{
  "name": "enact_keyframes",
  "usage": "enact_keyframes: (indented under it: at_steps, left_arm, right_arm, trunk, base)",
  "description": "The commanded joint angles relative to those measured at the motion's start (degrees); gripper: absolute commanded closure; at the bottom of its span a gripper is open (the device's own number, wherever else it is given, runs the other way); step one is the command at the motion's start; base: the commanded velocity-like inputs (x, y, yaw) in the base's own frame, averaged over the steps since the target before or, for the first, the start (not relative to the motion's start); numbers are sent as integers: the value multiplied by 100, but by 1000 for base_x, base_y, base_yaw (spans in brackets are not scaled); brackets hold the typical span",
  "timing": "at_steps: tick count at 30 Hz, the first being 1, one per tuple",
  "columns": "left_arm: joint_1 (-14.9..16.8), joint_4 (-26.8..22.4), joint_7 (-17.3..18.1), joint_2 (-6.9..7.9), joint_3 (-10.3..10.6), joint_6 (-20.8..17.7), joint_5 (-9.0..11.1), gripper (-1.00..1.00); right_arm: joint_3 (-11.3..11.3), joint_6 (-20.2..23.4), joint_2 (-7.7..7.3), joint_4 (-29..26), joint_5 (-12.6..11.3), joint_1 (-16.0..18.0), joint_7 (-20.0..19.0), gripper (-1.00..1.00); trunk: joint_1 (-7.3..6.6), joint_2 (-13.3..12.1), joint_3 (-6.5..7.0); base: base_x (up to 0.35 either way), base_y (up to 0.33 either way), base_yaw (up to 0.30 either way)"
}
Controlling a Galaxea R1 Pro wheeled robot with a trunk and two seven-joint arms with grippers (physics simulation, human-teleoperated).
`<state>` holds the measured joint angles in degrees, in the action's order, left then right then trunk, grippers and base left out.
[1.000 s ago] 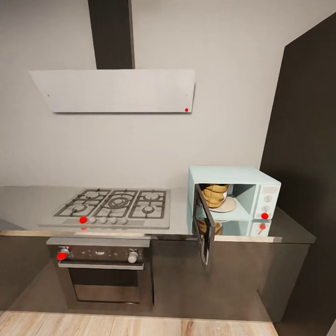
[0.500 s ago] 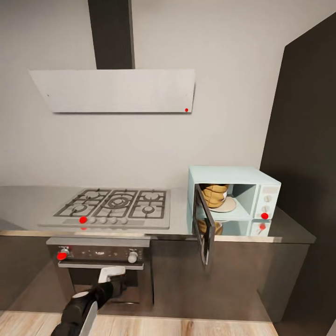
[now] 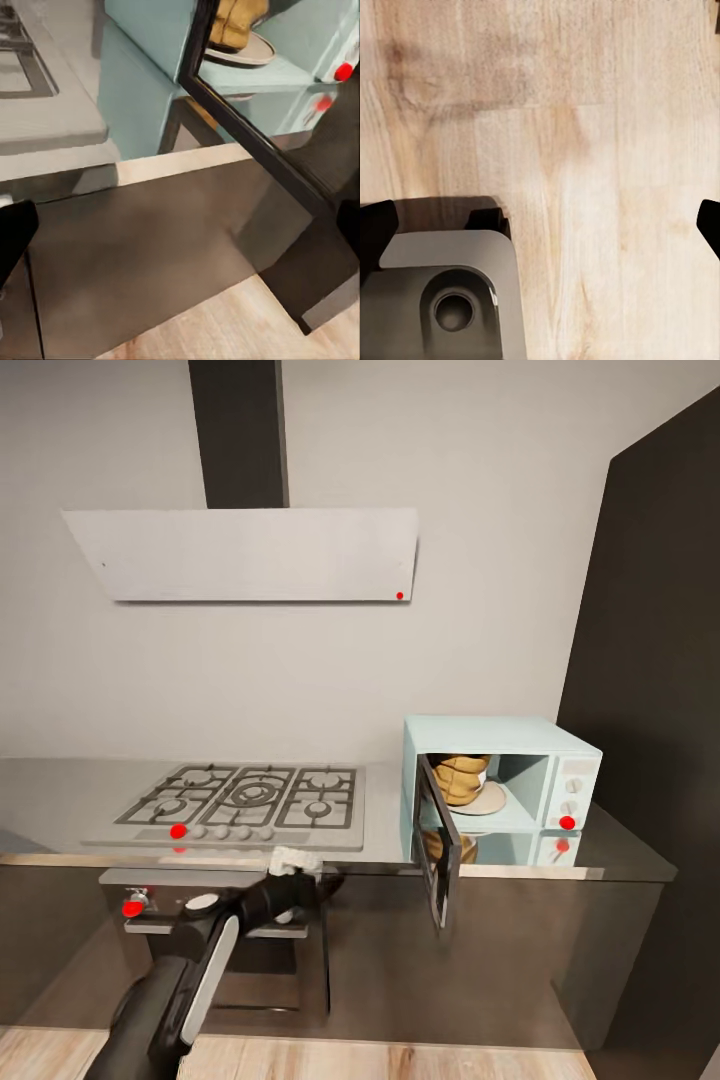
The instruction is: In the kitchen, take the popcorn bag from the countertop, put it into the microwave, and heat it until the popcorn is cooked so the cooked popcorn ends up inside the bag.
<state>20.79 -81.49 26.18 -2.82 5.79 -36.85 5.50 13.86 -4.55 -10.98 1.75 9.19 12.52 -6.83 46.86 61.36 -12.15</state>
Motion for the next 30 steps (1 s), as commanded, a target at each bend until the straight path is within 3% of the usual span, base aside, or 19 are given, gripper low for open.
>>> enact_keyframes:
  at_steps: [1, 3, 5, 8, 13, 14, 18, 22, 30]
  left_arm:
    - [6, 5, 139, 26, 57, 199, 31, -100]
    - [7, 131, 472, 40, 418, 864, -88, -100]
    - [7, 383, 551, 30, 730, 1255, -308, -100]
    - [6, 460, 585, 25, 914, 1476, -570, -100]
    - [5, 482, 589, 19, 974, 1527, -875, -100]
    - [5, 469, 596, 5, 977, 1531, -1009, -100]
    - [11, 493, 648, -69, 947, 1528, -969, -100]
    - [10, 490, 659, -86, 926, 1528, -955, -100]
    - [11, 493, 662, -86, 916, 1532, -955, -100]
  right_arm:
    - [48, -36, -6, 19, 56, 10, -12, -100]
    - [47, -32, -8, 19, 56, 11, -12, -100]
    - [46, -32, -15, 19, 56, 9, -12, -100]
    - [46, -29, -10, 18, 57, 9, -12, -100]
    - [48, -8, -18, 19, 56, 8, -12, -100]
    - [48, -2, -29, 19, 53, 10, -12, -100]
    - [73, -23, 31, 19, -26, -79, 15, -100]
    - [89, -310, 32, 20, -731, -264, 23, -100]
    - [90, -344, 17, 19, -839, -285, 24, -100]
  trunk:
    - [1, 6, -8]
    - [1, 6, -8]
    - [1, 6, -8]
    - [1, 6, -8]
    - [1, 6, -8]
    - [1, 6, -8]
    - [1, 6, -8]
    - [1, 6, -8]
    - [1, 6, -8]
  base:
    - [0, 0, 0]
    - [0, 0, 0]
    - [0, 0, 0]
    - [0, 0, 0]
    - [0, 0, 0]
    - [0, 0, 0]
    - [0, 0, -4]
    - [0, 0, -130]
    - [0, 0, -241]
